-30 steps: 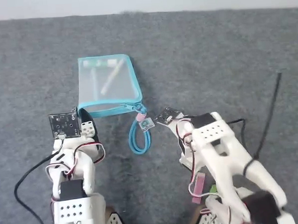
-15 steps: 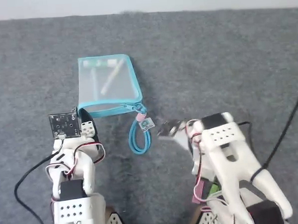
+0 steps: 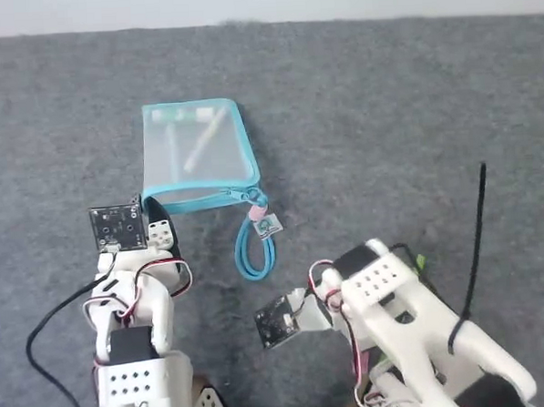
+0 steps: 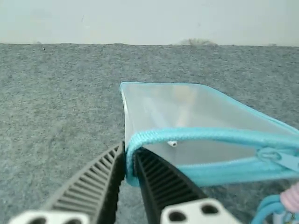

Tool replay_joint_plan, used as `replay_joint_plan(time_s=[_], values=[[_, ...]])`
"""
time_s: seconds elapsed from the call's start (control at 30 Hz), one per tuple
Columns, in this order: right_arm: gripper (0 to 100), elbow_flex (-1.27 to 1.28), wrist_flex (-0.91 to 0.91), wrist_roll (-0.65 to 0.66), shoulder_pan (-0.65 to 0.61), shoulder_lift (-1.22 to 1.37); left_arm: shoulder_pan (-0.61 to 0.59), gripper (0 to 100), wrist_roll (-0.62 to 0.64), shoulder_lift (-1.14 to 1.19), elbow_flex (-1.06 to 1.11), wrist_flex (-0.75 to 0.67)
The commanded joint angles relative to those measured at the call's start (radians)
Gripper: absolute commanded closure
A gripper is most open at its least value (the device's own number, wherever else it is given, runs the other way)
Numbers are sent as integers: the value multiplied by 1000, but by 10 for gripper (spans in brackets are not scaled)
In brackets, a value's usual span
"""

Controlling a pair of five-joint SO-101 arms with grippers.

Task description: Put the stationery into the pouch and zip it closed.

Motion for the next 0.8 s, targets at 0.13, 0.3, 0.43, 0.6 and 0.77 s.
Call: replay_joint_plan(time_s=[0.13, 0.3, 0.43, 0.6, 0.77], values=[[764, 41, -65, -12, -8, 2, 9, 988, 9, -15, -71, -41], [806, 49, -13, 158, -5, -5, 9, 988, 9, -15, -71, -38], [824, 49, 7, 218, -5, -5, 9, 988, 9, -15, -70, -38], [823, 20, 53, 218, -8, -5, 9, 988, 9, -15, -70, -38], [823, -138, 251, 219, -5, -5, 9, 988, 9, -15, -70, -40]])
